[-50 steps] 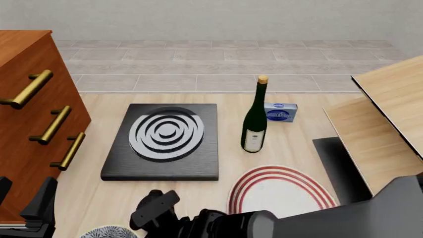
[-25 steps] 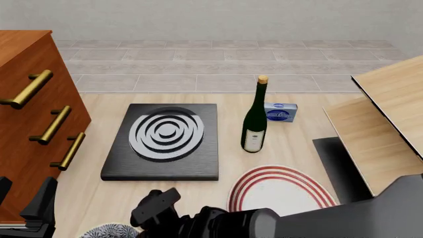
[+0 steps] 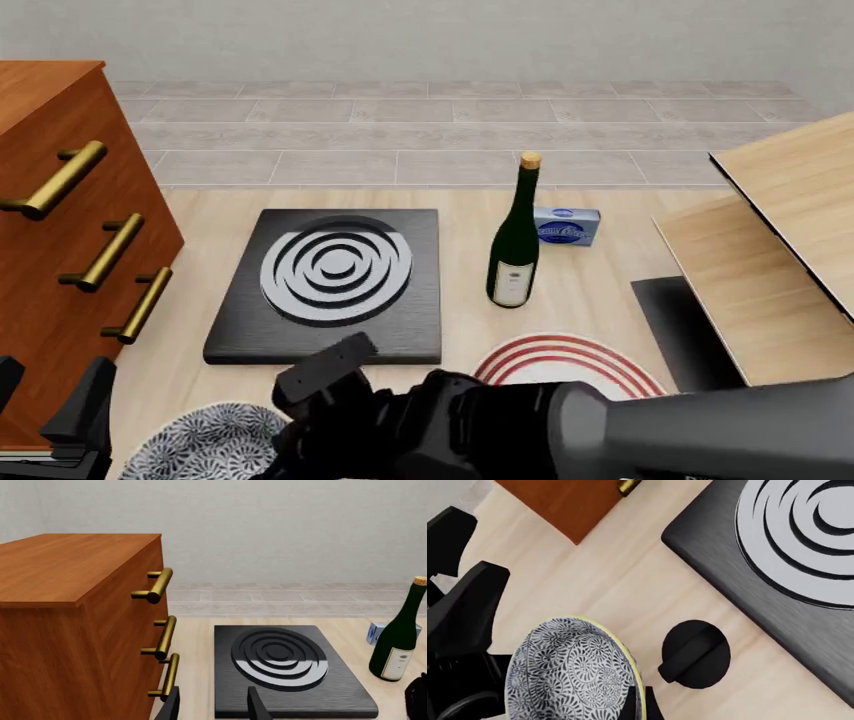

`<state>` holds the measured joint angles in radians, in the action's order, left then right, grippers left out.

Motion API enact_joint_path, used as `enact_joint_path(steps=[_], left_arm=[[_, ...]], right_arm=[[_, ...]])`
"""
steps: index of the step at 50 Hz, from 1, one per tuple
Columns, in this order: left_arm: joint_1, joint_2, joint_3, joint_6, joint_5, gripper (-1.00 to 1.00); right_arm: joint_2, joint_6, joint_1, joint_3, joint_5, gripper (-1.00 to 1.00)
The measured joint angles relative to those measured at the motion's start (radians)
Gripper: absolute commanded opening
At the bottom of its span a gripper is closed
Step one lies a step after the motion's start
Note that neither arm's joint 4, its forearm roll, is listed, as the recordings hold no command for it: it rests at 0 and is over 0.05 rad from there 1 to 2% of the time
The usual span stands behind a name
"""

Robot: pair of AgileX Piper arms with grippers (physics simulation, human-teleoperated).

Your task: Put the bowl on the stove.

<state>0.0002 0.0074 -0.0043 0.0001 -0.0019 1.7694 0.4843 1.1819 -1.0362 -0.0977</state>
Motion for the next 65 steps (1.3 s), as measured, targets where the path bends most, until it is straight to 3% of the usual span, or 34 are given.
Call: enact_joint_path(steps=[13,33,65], left_arm=[[0.0,0.0,0.0,0.0,0.0,1.0],[0.0,0.0,-0.001,0.0,0.0,1.0],[0.0,0.0,0.0,0.0,0.0,1.0]], right_arm=[[-0.077,-0.024,-0.054,-0.047,-0.052,-1.0],[-0.162,-0.082,-0.214,-0.188,-0.163,-1.0],[-0.066,-0.104,-0.455,-0.412,-0.227,-1.0]])
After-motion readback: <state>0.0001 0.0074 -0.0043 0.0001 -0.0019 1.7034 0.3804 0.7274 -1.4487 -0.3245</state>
